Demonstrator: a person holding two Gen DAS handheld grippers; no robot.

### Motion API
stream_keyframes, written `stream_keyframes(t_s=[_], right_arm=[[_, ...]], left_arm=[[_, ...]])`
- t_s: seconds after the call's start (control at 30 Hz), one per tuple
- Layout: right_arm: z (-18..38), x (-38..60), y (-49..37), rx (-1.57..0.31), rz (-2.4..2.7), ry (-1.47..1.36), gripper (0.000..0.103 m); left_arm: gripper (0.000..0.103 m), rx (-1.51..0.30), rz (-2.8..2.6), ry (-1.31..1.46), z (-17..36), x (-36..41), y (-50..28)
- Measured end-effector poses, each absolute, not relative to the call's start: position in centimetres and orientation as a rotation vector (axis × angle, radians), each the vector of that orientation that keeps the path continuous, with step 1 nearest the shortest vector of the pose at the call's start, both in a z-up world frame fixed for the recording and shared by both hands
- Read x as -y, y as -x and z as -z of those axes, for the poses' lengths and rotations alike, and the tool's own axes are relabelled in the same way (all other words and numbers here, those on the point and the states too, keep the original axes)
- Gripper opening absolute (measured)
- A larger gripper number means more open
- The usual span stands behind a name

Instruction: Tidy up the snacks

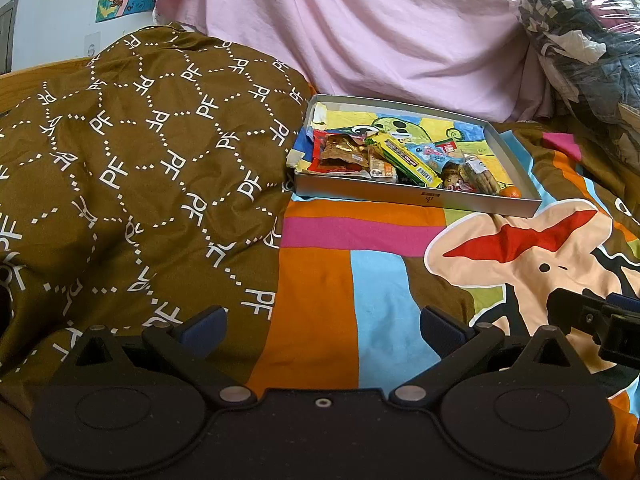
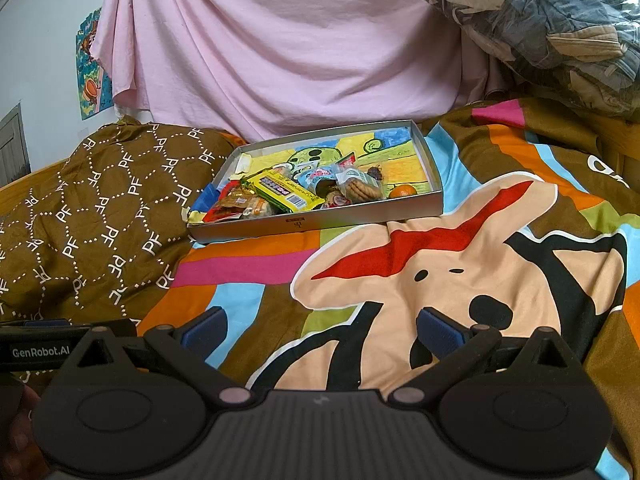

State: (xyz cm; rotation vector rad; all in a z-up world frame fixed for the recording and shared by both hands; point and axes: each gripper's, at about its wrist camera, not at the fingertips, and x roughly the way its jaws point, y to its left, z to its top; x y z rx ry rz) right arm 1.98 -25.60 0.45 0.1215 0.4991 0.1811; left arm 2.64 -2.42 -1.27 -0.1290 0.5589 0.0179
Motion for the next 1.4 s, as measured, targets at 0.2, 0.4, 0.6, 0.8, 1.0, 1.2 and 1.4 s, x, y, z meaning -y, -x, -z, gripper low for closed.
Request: stream_keyframes(t_s=[0.2,0.4,0.6,0.8,1.0,1.2,1.4], right_arm=[[-0.47,25.6,-1.97,-0.499,-0.18,-0.121,0.103],[-0.47,25.6,-1.99,-0.5,-0.181,-0.122,0.103],[-0.47,25.61,-2.0,-0.5,-0.181,-0.121,0.103],[-0.41,25.59,-1.98,-0.498,-0.183,-0.12,0.103],[-0.42,25.58,-1.95,-0.497,-0.181,-0.119,0.103],[-0.43,25.59,-1.97,-0.498,-0.181,-0.118,0.103],[-0.41,25.56,-1.94,-0.496,-0.182,-0.114,0.103]], left_arm=[[0.102,-0.56,-0.017,0.129,1.25,2.41,-2.65],[0.102,-0.56,-0.017,0.129,1.22,2.42,-2.67],[0.102,-0.559,-0.017,0.129,1.21,2.44,-2.65],[0.102,-0.56,-0.018,0.129,1.22,2.41,-2.6],[0.102,-0.617,-0.042,0.106,1.2,2.6,-3.05],[0.102,-0.626,-0.039,0.111,1.21,2.5,-3.06],[0.102,-0.618,-0.056,0.101,1.08,2.52,-2.99]])
